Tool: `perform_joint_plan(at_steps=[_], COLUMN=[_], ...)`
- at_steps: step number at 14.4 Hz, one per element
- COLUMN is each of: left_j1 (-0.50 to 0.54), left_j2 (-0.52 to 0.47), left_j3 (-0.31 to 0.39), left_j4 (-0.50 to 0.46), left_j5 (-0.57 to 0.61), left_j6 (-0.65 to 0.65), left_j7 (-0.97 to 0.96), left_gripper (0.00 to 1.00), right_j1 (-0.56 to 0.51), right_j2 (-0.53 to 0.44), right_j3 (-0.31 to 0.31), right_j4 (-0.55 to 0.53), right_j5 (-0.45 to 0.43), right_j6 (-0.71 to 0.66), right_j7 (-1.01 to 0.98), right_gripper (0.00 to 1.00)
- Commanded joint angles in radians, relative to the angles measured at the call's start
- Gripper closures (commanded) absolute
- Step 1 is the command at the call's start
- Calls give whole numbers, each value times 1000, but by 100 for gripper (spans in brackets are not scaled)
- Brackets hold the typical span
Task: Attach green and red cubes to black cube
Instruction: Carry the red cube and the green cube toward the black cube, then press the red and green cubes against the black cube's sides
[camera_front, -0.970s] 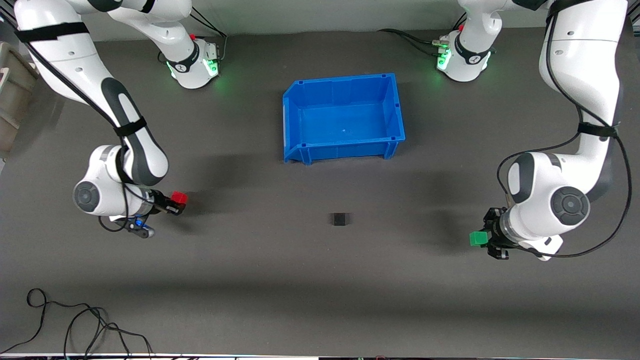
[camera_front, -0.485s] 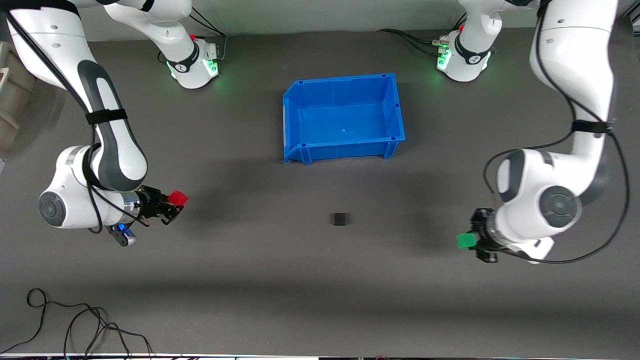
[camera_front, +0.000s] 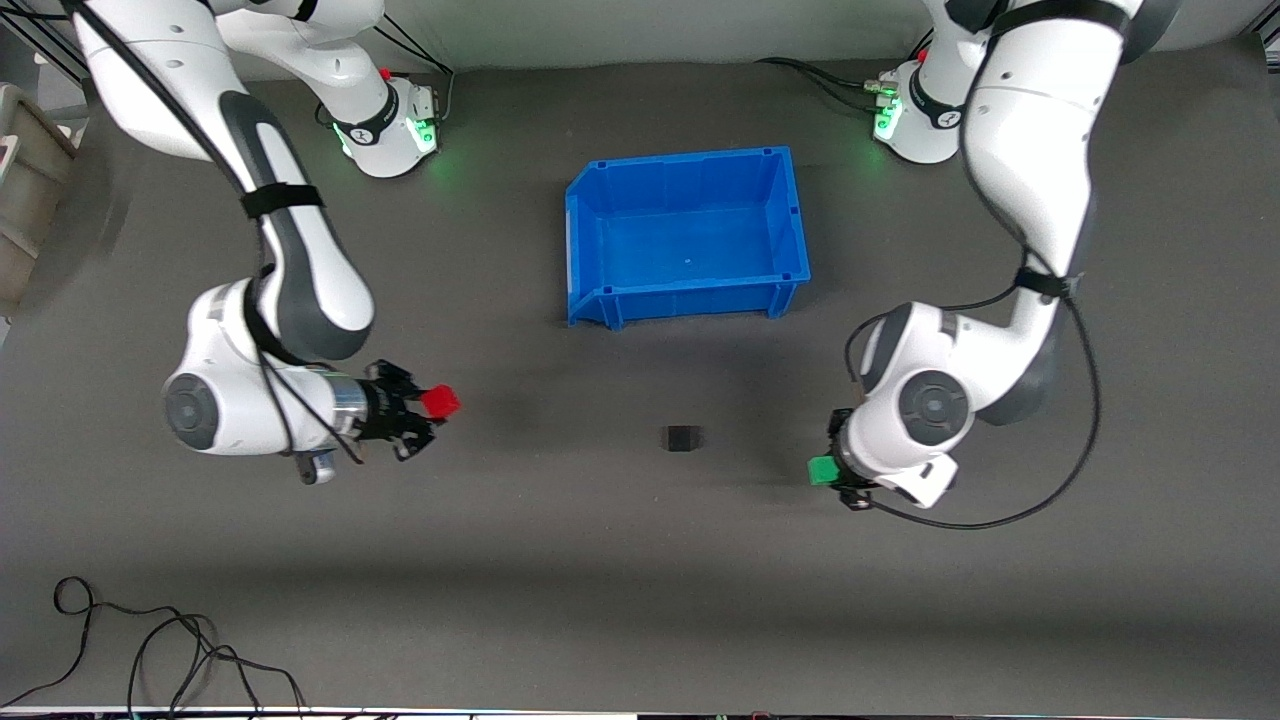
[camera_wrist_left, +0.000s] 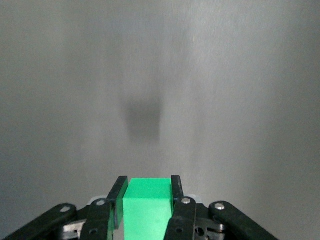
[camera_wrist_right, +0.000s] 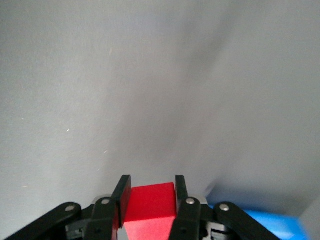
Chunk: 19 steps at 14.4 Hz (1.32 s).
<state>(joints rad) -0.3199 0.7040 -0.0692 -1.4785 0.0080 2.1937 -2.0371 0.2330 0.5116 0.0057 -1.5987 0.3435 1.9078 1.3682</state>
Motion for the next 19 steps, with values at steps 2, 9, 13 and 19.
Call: perform_joint_plan(at_steps=[2, 9, 13, 19], left_j1=[-94, -149, -191, -229], left_j2=[64, 97, 101, 140], left_j3=[17, 17, 17, 17], left_j4=[46, 38, 37, 37], left_j5=[-6, -3, -5, 7], left_j6=[-6, 67, 117, 153], left_j7=[-28, -153, -267, -282], left_gripper=[100, 100, 100, 100], right_j1=[129, 288, 318, 371], right_j2=[106, 344, 393, 475], right_j3=[-16, -13, -9, -9], right_j4=[75, 316, 327, 393], right_j5=[0, -135, -129, -129], right_j6=[71, 102, 197, 333], right_j7=[283, 725, 810, 920], right_gripper=[100, 100, 100, 100])
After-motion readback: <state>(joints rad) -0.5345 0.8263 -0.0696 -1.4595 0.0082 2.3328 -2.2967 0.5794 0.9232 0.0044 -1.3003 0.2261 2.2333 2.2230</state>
